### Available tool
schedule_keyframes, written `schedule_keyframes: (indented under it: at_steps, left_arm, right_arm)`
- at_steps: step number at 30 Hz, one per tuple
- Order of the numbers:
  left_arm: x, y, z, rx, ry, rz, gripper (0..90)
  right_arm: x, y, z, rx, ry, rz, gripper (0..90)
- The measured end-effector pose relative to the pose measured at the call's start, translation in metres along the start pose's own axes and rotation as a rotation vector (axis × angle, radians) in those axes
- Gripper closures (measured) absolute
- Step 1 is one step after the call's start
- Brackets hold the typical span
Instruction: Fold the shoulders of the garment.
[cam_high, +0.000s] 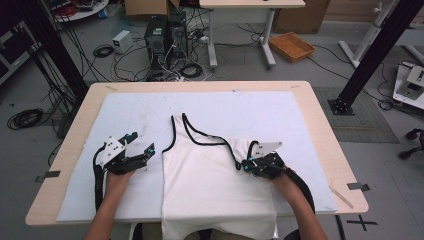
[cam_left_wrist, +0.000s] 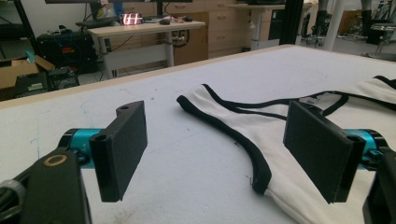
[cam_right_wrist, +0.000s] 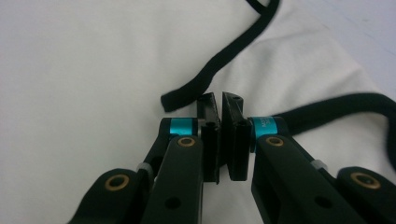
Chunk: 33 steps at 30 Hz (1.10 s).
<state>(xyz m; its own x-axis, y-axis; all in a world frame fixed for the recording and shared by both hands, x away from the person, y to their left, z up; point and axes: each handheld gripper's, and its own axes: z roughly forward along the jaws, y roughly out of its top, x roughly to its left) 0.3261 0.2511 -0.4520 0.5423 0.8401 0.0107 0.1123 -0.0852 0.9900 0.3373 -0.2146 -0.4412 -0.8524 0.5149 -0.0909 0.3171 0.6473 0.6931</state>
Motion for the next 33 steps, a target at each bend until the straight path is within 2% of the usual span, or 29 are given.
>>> schedule_keyframes:
  at_steps: [5,6,7,8,9,11,13,16,18,20,22,25,27,30,31,33]
  left_arm:
    - [0.0,0.0,0.0,0.001,0.0,-0.002,21.8]
    - [0.001,0.0,0.0,0.001,0.002,-0.002,21.8]
    - [0.001,0.0,0.0,0.001,0.003,-0.002,21.8]
    - [0.001,0.0,0.0,0.001,0.003,-0.002,21.8]
    - [0.001,0.0,0.0,0.002,0.004,-0.002,21.8]
    - [0.0,0.001,0.0,0.01,0.012,-0.01,21.8]
    - [0.0,0.001,0.0,0.027,0.02,-0.034,21.8]
    - [0.002,0.005,0.0,0.03,0.018,-0.077,21.8]
    - [0.002,0.012,0.001,0.013,0.01,-0.098,21.8]
    - [0.002,0.019,0.005,0.004,0.007,-0.111,21.8]
    - [0.003,0.025,0.014,0.016,0.0,-0.127,21.8]
    - [0.004,0.034,0.032,0.049,-0.008,-0.165,21.8]
    - [0.004,0.041,0.047,0.091,-0.007,-0.181,22.1]
    - [0.005,0.048,0.067,0.158,0.006,-0.172,22.3]
    - [0.005,0.048,0.067,0.158,0.006,-0.172,22.3]
    - [0.006,0.052,0.079,0.2,0.013,-0.168,22.3]
  right_arm:
    - [-0.008,-0.008,-0.01,-0.019,-0.003,0.021,86.3]
    - [-0.009,-0.012,-0.014,-0.037,0.032,0.04,83.8]
    - [-0.009,-0.013,-0.014,-0.05,0.04,0.044,77.0]
    - [-0.009,-0.013,-0.014,-0.05,0.04,0.044,77.0]
    - [-0.011,-0.012,-0.018,-0.093,0.03,0.085,60.0]
    - [-0.016,-0.013,-0.024,-0.153,-0.003,0.129,48.2]
    - [-0.021,-0.015,-0.031,-0.21,-0.07,0.175,34.8]
    - [-0.029,-0.02,-0.04,-0.269,-0.164,0.244,26.5]
    - [-0.034,-0.023,-0.045,-0.299,-0.201,0.288,21.6]
    - [-0.038,-0.026,-0.049,-0.322,-0.227,0.317,21.5]
    - [-0.041,-0.028,-0.053,-0.341,-0.249,0.339,21.5]
    - [-0.044,-0.031,-0.058,-0.355,-0.265,0.341,21.5]
    - [-0.046,-0.033,-0.059,-0.354,-0.267,0.347,21.6]
    - [-0.049,-0.035,-0.058,-0.34,-0.267,0.36,21.5]
    - [-0.049,-0.035,-0.058,-0.34,-0.267,0.36,21.5]
    - [-0.05,-0.036,-0.057,-0.333,-0.27,0.369,21.6]
